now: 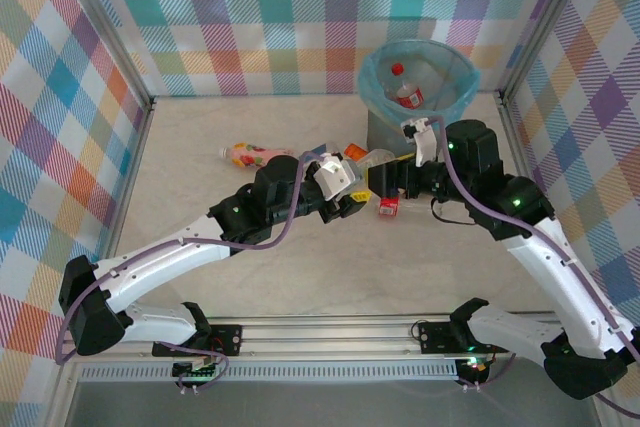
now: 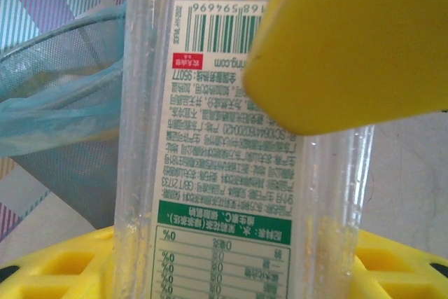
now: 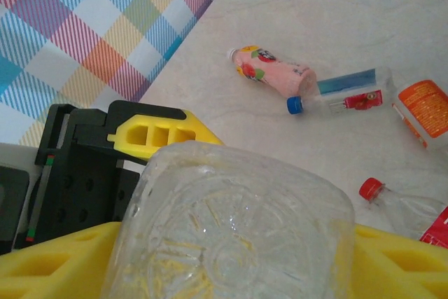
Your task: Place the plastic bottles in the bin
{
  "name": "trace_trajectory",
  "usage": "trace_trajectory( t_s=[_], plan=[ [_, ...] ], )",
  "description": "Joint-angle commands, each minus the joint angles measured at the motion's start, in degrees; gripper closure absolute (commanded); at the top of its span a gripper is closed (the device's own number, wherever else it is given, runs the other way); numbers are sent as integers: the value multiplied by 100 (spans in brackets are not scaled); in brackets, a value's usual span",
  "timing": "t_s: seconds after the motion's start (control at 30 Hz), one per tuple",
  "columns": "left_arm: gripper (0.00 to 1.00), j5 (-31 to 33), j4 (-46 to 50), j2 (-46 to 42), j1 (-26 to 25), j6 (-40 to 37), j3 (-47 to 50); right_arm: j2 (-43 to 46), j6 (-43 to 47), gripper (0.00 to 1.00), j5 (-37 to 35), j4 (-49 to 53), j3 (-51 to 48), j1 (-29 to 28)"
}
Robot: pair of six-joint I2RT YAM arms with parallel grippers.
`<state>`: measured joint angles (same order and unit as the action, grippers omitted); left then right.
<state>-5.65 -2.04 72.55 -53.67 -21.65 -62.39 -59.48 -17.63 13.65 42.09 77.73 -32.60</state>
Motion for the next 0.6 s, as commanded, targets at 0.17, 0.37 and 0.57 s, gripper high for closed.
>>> trace_trajectory(
  t_s=[0.17, 0.37, 0.57],
  plan=[
    [33, 307, -80, -263, 67, -9, 104, -66, -6, 43, -145, 39, 353, -45],
    [14, 569, -100, -511, 67, -136, 204, -362, 409, 43, -739, 549, 1050, -32],
    [11, 1008, -119, -827, 67, -239, 421, -1015, 1302, 43, -1971, 1015, 2354, 113]
  ],
)
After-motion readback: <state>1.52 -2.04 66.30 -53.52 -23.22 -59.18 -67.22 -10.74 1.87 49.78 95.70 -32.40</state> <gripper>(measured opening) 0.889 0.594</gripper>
